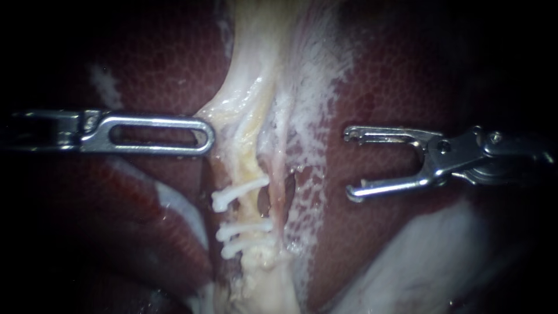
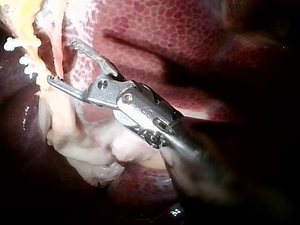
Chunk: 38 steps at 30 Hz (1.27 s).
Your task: Going back third clip left tube
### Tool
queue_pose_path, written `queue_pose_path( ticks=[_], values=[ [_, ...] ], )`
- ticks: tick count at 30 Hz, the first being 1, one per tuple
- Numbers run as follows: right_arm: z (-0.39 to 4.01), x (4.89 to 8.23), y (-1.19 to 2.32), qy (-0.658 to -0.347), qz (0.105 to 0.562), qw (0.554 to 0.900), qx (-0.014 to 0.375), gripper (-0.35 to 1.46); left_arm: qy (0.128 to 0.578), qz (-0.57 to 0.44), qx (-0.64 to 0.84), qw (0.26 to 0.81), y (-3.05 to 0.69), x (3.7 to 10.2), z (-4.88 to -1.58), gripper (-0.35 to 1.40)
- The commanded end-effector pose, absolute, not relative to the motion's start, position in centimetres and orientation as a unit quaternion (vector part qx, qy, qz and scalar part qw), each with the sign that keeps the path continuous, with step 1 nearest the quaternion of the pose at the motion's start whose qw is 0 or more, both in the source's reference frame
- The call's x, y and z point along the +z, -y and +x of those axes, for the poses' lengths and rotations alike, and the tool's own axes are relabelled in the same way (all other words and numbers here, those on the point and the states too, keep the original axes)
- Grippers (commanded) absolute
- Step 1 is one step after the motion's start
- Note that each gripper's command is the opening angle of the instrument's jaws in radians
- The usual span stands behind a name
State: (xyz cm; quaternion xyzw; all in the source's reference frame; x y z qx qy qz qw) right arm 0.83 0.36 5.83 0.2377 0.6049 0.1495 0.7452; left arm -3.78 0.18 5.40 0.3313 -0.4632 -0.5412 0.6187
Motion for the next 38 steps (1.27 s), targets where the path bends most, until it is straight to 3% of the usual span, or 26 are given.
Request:
queue_pose_path(
  ticks=[1,23,38],
  values=[
    [0.83,5.83,-0.36,-0.605,0.238,0.745,0.150,0.60,0.463,0.331,-0.541,0.619,-0.19,5.41,-3.78,-0.35],
    [0.81,5.83,-0.34,-0.605,0.238,0.745,0.149,0.60,0.463,0.323,-0.542,0.622,-0.16,5.80,-4.17,-0.35],
    [0.81,5.82,-0.34,-0.605,0.238,0.745,0.149,0.60,0.462,0.325,-0.540,0.624,-0.15,5.80,-4.19,-0.35]
  ],
)
